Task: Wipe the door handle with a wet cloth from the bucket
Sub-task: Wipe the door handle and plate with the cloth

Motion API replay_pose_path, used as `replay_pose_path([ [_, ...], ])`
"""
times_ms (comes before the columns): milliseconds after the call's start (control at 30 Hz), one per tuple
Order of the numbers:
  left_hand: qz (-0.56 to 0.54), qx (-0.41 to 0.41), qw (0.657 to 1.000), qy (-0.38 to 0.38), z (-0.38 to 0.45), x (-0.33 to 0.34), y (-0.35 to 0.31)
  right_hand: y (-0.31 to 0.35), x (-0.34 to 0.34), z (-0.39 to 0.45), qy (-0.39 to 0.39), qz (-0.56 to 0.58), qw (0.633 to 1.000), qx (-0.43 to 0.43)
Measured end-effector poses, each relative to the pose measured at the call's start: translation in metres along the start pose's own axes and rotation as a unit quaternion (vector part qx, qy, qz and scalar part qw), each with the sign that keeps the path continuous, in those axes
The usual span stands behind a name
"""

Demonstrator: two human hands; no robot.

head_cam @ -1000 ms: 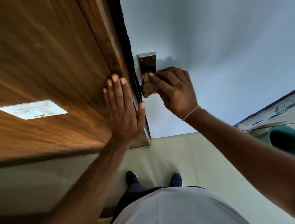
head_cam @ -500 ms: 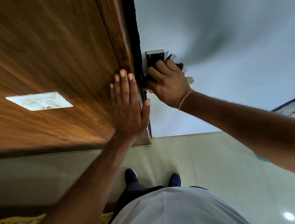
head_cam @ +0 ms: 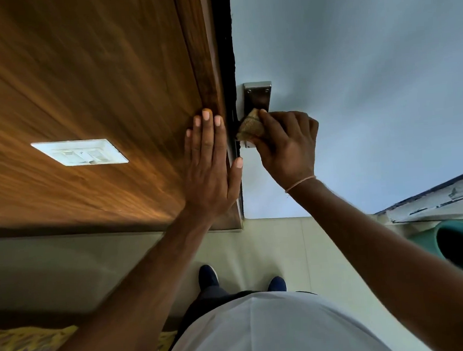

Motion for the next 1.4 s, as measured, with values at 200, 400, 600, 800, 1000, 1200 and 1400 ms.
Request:
replay_pose_path([
  [200, 0.001, 0.002, 1.0, 0.0, 0.0, -0.004, -0.001, 0.006, 0.016, 0.027, 0.025, -0.025, 0.982, -0.185],
  [400, -0.004, -0.003, 1.0, 0.006, 0.003, -0.006, -0.004, -0.007, 0.007, 0.045, 0.068, -0.005, 0.96, -0.273],
  [600, -0.001, -0.002, 1.0, -0.002, 0.001, -0.005, -0.004, -0.022, -0.004, 0.021, 0.113, 0.083, 0.988, -0.066],
  [800, -0.007, -0.004, 1.0, 0.008, 0.001, -0.006, -0.005, -0.056, -0.029, 0.021, 0.143, 0.067, 0.987, -0.017],
  [1000, -0.002, -0.017, 1.0, -0.002, 0.002, -0.003, -0.01, -0.012, -0.028, 0.034, 0.162, -0.089, 0.981, -0.05],
  [1200, 0.013, -0.029, 0.999, 0.0, 0.001, 0.0, -0.011, -0.013, -0.036, 0.039, 0.196, -0.084, 0.975, -0.068],
  [1400, 0.017, -0.035, 0.999, -0.005, 0.0, 0.003, -0.013, -0.026, -0.043, 0.019, 0.156, -0.118, 0.981, -0.019],
])
Point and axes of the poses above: each hand's wrist, its own z-axis towards the middle knuckle, its own x-axis out of the palm, y = z × x, the point moved 1 cm from there along z, towards the middle knuckle, and after that the axes turned 5 degrees about -y, right-handed, at the moved point
